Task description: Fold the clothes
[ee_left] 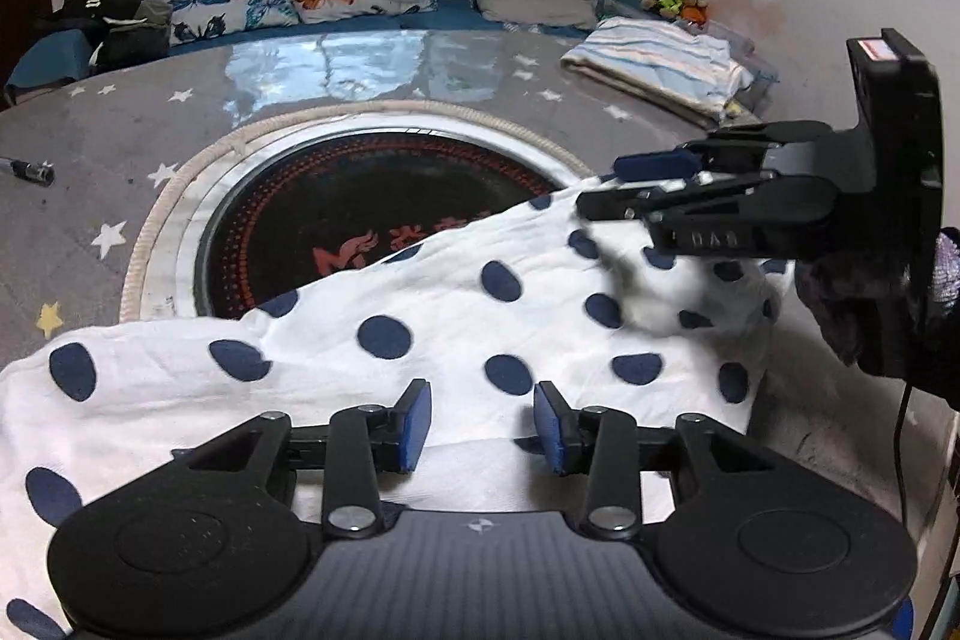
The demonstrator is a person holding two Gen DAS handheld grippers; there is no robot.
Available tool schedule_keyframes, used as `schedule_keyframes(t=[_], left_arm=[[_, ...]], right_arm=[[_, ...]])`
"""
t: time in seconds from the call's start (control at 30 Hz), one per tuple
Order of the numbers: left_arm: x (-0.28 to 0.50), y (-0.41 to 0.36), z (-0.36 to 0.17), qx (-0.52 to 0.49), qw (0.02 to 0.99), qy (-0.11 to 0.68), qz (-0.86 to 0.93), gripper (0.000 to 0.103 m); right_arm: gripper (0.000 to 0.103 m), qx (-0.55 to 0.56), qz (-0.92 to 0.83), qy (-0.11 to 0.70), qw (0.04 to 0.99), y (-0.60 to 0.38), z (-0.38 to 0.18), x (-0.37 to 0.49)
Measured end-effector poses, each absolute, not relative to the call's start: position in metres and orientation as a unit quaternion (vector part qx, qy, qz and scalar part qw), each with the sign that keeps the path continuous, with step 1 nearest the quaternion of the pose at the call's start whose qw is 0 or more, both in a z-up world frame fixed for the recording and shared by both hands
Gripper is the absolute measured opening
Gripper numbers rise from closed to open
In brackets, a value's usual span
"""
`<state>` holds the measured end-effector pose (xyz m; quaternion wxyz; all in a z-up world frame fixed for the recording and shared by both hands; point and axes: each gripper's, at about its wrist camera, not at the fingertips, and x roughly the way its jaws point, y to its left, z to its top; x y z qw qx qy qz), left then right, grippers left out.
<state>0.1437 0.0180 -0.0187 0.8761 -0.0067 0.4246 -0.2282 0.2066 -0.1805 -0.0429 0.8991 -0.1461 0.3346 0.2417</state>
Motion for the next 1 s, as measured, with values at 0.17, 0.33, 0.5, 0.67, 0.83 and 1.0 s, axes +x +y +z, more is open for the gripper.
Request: schedule_keyframes(t=[0.17, 0.33, 0.5, 0.67, 0.83, 1.0], left_arm=[[0.138, 0.007, -0.022, 0.012, 0.873, 0.422, -0.243, 0.042], [0.133, 0.005, -0.021, 0.027, 0.874, 0.420, -0.243, 0.044], [0.135, 0.006, -0.022, 0.025, 0.874, 0.421, -0.243, 0.046], [0.136, 0.006, -0.022, 0.025, 0.873, 0.421, -0.244, 0.048], [0.137, 0.005, -0.022, 0.026, 0.872, 0.423, -0.245, 0.050], [0.137, 0.003, -0.022, 0.028, 0.871, 0.424, -0.246, 0.053]], right_arm=[[0.042, -0.161, 0.249, 0.348, 0.889, -0.164, -0.055, 0.212], [0.036, -0.142, 0.253, 0.336, 0.896, -0.168, -0.049, 0.217], [0.028, -0.177, 0.257, 0.332, 0.890, -0.174, -0.044, 0.219], [0.019, -0.219, 0.274, 0.340, 0.872, -0.172, -0.050, 0.224], [0.019, -0.256, 0.301, 0.331, 0.857, -0.169, -0.049, 0.221], [0.019, -0.294, 0.320, 0.330, 0.838, -0.167, -0.054, 0.222]])
